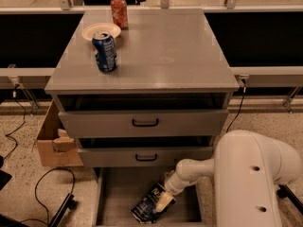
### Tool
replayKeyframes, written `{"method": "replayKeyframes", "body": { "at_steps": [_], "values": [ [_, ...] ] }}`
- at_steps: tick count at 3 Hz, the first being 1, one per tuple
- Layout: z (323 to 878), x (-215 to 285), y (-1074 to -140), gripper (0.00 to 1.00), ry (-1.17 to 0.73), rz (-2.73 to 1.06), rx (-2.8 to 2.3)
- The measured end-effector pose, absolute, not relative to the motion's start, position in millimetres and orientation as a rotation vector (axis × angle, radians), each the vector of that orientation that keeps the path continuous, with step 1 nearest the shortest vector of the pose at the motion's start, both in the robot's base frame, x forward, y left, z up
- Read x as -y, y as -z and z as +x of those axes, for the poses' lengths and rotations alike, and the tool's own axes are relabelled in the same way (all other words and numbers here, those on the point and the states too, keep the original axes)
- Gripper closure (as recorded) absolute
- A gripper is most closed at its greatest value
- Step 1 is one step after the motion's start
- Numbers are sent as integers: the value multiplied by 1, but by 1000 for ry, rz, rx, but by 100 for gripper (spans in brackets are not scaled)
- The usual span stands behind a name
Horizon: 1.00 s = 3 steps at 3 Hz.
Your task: Pick blue chip bag from bottom drawer and place on counter
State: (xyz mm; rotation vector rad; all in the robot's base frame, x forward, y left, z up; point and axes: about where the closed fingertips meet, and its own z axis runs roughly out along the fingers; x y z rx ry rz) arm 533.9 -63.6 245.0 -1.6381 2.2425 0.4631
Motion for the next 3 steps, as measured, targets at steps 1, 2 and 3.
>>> {"method": "replayKeyframes", "body": {
  "at_steps": [1,2,3],
  "values": [
    [532,47,-194,0,-517,-1704,-2163],
    [535,40,-165,0,-537,-1741,-2128],
    [525,31,-140,16,-602,-1776,-2105]
  ]
}}
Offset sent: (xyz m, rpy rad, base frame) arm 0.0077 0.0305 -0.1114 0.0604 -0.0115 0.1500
